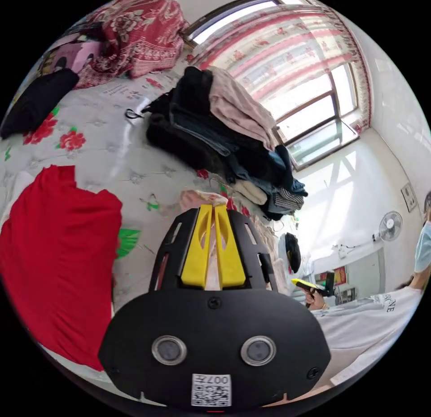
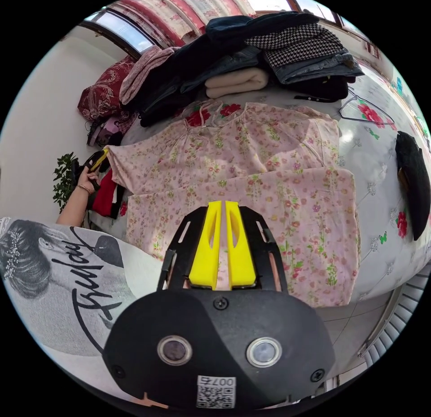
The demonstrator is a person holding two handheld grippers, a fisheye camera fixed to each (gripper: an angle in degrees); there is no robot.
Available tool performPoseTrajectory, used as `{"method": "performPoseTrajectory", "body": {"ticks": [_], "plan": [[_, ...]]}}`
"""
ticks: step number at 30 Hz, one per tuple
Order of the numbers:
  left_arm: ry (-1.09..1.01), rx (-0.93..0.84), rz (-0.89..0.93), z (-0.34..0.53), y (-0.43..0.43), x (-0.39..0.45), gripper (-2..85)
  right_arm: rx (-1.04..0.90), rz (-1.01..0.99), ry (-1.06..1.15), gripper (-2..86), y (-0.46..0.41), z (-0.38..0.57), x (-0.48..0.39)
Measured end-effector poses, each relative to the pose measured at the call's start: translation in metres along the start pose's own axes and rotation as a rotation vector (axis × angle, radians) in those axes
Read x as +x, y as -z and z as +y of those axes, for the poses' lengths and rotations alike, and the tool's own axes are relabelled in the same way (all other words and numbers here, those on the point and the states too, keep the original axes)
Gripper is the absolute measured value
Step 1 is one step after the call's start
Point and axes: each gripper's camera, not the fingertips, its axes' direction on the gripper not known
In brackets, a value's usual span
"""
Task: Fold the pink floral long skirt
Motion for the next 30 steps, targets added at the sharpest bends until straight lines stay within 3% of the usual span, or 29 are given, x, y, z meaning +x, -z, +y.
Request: {"method": "performPoseTrajectory", "body": {"ticks": [4,6,10,14,19,24,30], "plan": [[-0.231,-0.208,0.081,0.015,-0.083,0.074,0.3,-0.007,-0.010,0.010,0.2,-0.006,-0.014,0.001],[-0.331,-0.335,0.143,0.046,-0.148,0.112,5.2,-0.022,-0.014,0.004,0.5,-0.013,-0.022,0.006],[-0.303,-0.559,0.120,0.092,-0.232,0.123,11.1,-0.045,-0.073,-0.031,1.4,-0.023,-0.033,0.017],[-0.326,-0.504,0.117,0.104,-0.229,0.130,10.7,-0.044,-0.059,-0.024,2.6,-0.028,-0.046,0.028],[-0.328,-0.446,-0.044,0.094,-0.214,0.108,8.9,0.019,-0.006,-0.115,3.4,-0.020,-0.068,0.073],[-0.215,-0.431,-0.119,0.082,-0.229,0.087,8.5,0.218,0.044,-0.342,3.9,0.011,-0.099,0.165],[-0.160,-0.514,-0.121,0.090,-0.280,0.092,8.0,0.253,-0.007,-0.478,4.6,0.002,-0.147,0.262]]}}
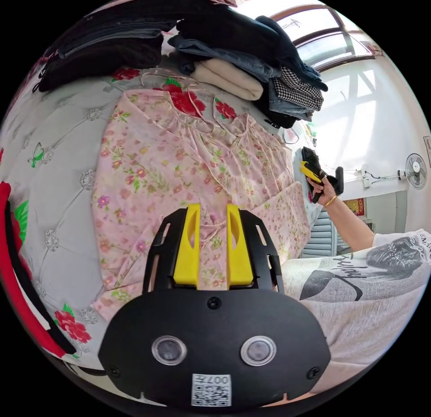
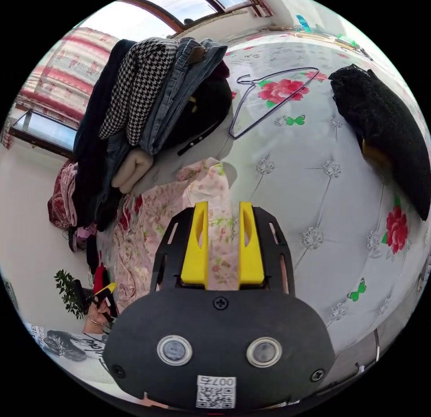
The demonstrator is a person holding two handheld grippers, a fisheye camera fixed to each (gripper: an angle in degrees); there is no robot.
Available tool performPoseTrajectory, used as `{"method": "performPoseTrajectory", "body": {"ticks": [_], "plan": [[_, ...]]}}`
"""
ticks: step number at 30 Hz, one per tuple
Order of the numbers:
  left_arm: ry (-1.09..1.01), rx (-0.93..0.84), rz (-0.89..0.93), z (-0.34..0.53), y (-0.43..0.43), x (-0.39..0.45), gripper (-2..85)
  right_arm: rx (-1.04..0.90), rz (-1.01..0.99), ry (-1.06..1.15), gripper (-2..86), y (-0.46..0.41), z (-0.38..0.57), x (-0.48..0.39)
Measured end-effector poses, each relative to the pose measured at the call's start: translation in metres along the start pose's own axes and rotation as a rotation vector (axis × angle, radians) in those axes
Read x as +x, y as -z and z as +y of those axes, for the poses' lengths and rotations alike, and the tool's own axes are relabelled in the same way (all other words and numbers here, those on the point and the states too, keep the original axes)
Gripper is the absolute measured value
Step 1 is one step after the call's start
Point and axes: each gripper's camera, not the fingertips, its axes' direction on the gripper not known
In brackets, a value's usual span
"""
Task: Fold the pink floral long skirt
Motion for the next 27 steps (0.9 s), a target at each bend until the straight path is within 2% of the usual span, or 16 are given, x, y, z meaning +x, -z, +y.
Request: {"method": "performPoseTrajectory", "body": {"ticks": [4,7,11,13,15,17,19,23,25,27], "plan": [[-0.022,-0.037,-0.003,-0.015,-0.020,0.017,7.4,-0.062,-0.083,0.024,2.7,-0.034,-0.023,0.006],[-0.052,-0.043,-0.004,-0.028,-0.031,0.030,6.9,-0.092,-0.173,0.189,0.8,-0.041,-0.022,-0.030],[-0.080,-0.032,-0.005,-0.044,-0.043,0.041,6.4,-0.156,-0.194,0.717,0.8,-0.030,0.036,-0.136],[-0.083,-0.021,0.007,-0.050,-0.050,0.043,6.3,-0.262,-0.258,0.832,1.7,-0.041,0.071,-0.165],[-0.074,-0.020,0.033,-0.057,-0.059,0.044,6.3,-0.474,-0.337,0.942,3.8,-0.062,0.111,-0.187],[-0.068,-0.010,0.049,-0.060,-0.062,0.045,6.3,-0.479,-0.278,0.972,5.0,-0.063,0.121,-0.189],[-0.076,-0.009,0.050,-0.061,-0.063,0.046,6.3,-0.390,-0.269,0.919,5.5,-0.048,0.107,-0.179],[-0.078,-0.029,0.017,-0.058,-0.065,0.040,6.5,-0.217,-0.195,0.708,7.0,-0.020,0.048,-0.131],[-0.055,-0.028,0.020,-0.056,-0.065,0.034,6.6,-0.256,-0.189,0.695,7.9,-0.022,0.033,-0.122],[-0.033,-0.020,0.014,-0.052,-0.062,0.029,6.6,-0.304,-0.224,0.789,8.7,-0.027,0.037,-0.134]]}}
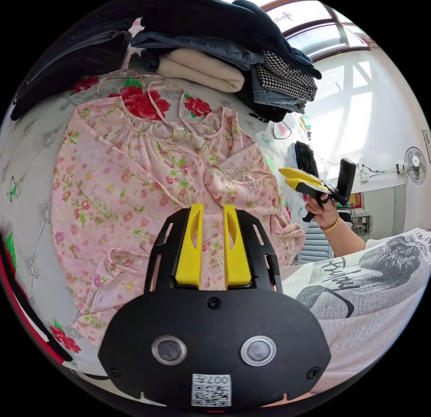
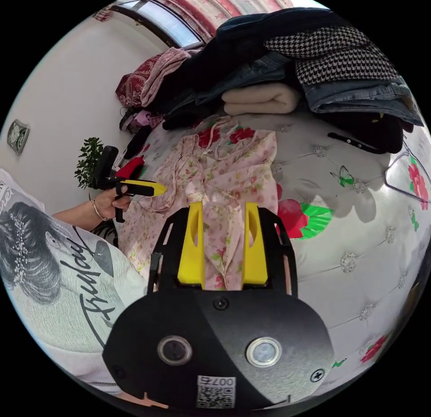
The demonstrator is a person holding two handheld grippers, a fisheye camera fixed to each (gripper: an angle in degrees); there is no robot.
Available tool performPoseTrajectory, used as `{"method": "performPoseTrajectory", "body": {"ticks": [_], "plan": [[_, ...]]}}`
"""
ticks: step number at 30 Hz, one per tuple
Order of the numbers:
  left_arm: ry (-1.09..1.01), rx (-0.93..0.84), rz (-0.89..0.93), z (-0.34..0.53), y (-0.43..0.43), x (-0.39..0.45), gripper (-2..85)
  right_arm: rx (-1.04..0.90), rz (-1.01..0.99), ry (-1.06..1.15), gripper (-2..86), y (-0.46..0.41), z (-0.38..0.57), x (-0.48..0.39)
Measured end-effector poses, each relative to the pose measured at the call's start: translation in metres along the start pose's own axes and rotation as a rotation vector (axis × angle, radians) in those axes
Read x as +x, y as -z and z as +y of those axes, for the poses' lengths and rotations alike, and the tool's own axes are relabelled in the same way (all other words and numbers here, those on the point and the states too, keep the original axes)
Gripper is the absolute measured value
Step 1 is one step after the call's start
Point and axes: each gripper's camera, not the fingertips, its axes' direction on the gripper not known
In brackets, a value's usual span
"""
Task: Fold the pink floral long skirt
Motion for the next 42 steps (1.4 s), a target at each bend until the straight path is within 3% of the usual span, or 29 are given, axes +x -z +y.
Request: {"method": "performPoseTrajectory", "body": {"ticks": [4,7,10,12,15,21,23,25,28,32,36,39,42], "plan": [[0.014,0.015,-0.030,0.006,0.008,-0.004,6.4,-0.142,0.171,0.062,7.9,-0.034,-0.007,-0.017],[0.040,0.027,-0.046,0.012,0.016,-0.010,6.1,-0.121,0.186,-0.100,2.9,-0.031,-0.009,0.010],[0.065,0.046,-0.089,0.021,0.027,-0.016,5.8,0.105,0.109,-0.213,0.6,0.029,-0.001,0.041],[0.083,0.072,-0.126,0.029,0.036,-0.021,5.4,0.333,0.111,-0.371,0.1,0.094,0.027,0.075],[0.117,0.077,-0.138,0.037,0.041,-0.031,5.3,0.504,0.122,-0.602,-0.2,0.149,0.081,0.119],[0.155,0.084,-0.115,0.047,0.041,-0.037,5.6,0.634,-0.112,-1.087,-0.3,0.137,0.183,0.186],[0.153,0.079,-0.112,0.049,0.040,-0.035,5.8,0.725,-0.192,-1.125,-0.3,0.130,0.192,0.187],[0.149,0.069,-0.121,0.052,0.040,-0.033,6.0,0.785,-0.202,-1.091,-0.3,0.130,0.183,0.179],[0.139,0.066,-0.187,0.058,0.048,-0.030,6.3,0.747,-0.160,-0.869,-0.3,0.140,0.128,0.151],[0.162,0.110,-0.266,0.071,0.070,-0.035,6.3,0.467,-0.046,-0.310,-0.3,0.134,0.009,0.064],[0.216,0.172,-0.291,0.088,0.088,-0.046,6.2,0.068,0.009,0.150,-0.2,0.049,-0.050,-0.051],[0.211,0.164,-0.295,0.092,0.083,-0.049,6.9,-0.145,-0.020,0.253,0.2,-0.027,-0.042,-0.106],[0.189,0.107,-0.254,0.088,0.066,-0.052,7.9,-0.184,0.126,0.221,1.0,-0.052,-0.028,-0.126]]}}
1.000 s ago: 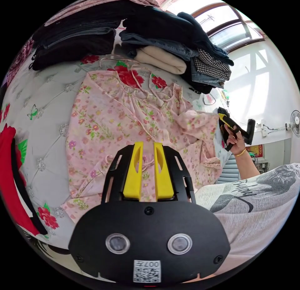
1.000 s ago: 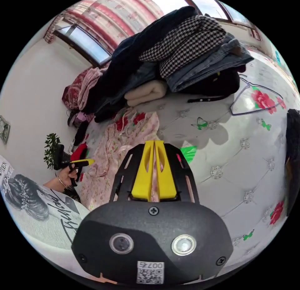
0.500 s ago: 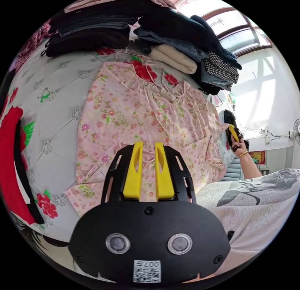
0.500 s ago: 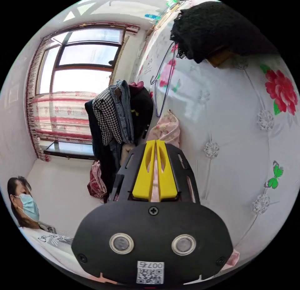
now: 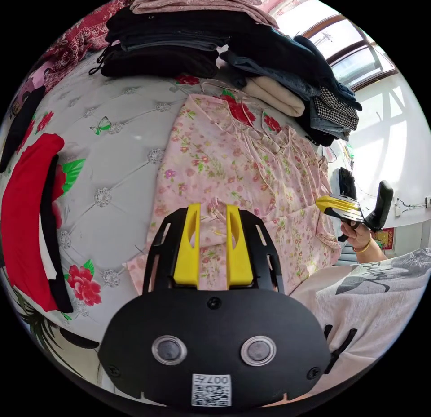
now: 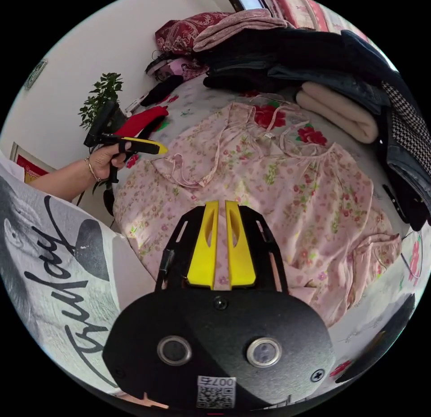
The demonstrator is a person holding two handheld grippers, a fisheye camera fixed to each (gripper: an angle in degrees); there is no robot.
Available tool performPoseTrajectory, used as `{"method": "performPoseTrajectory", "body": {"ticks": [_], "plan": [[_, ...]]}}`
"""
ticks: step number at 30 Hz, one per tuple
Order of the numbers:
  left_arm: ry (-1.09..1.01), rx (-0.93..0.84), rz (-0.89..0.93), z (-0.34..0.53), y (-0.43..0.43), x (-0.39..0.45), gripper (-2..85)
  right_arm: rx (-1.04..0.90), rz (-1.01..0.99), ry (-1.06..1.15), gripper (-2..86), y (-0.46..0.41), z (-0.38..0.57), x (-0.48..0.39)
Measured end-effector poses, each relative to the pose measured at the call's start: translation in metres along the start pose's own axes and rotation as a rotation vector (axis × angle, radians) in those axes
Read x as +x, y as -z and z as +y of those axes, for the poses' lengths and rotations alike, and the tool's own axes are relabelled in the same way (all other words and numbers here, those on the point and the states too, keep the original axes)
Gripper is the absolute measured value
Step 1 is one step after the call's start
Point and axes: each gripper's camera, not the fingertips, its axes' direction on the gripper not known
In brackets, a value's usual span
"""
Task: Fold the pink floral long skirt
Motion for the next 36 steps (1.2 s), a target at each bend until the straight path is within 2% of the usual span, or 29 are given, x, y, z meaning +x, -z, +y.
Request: {"method": "performPoseTrajectory", "body": {"ticks": [4,6,7,10,14,16,18,22,24,26,28,30,33,36], "plan": [[-0.048,-0.070,-0.015,-0.003,-0.021,0.008,7.4,0.079,0.196,-0.235,2.0,0.029,0.018,0.040],[-0.062,-0.102,-0.048,-0.004,-0.030,0.012,3.9,0.147,0.291,-0.420,2.4,0.055,0.034,0.082],[-0.064,-0.092,-0.064,-0.004,-0.030,0.013,2.5,0.152,0.311,-0.442,2.5,0.059,0.036,0.090],[-0.074,-0.093,-0.066,-0.005,-0.024,0.016,-0.2,0.080,0.368,-0.465,2.3,0.054,0.033,0.116],[-0.080,-0.010,-0.052,0.001,0.009,0.023,-0.8,-0.108,0.390,-0.489,0.7,0.014,0.028,0.136],[-0.074,0.034,-0.020,0.008,0.024,0.027,-0.9,-0.032,0.406,-0.570,0.2,0.021,0.038,0.140],[-0.078,0.069,0.014,0.019,0.036,0.034,-0.9,0.179,0.240,-0.756,-0.1,0.050,0.064,0.155],[-0.090,0.055,0.044,0.034,0.031,0.042,-0.9,0.508,-0.009,-0.970,-0.2,0.088,0.111,0.173],[-0.068,0.033,0.048,0.040,0.025,0.044,-0.8,0.651,-0.134,-0.910,-0.2,0.106,0.114,0.167],[-0.056,0.033,0.058,0.043,0.024,0.044,-0.7,0.620,-0.164,-0.742,-0.1,0.113,0.090,0.147],[-0.056,0.038,0.057,0.044,0.027,0.046,-0.7,0.485,-0.152,-0.502,0.1,0.109,0.054,0.112],[-0.071,0.034,0.052,0.046,0.030,0.048,-0.5,0.270,-0.163,-0.221,0.5,0.079,0.011,0.057],[-0.085,0.026,0.048,0.048,0.034,0.050,0.3,0.022,-0.157,-0.026,2.4,0.016,-0.018,-0.005],[-0.103,0.001,0.050,0.053,0.037,0.053,1.8,-0.115,-0.152,0.011,4.5,-0.029,-0.025,-0.040]]}}
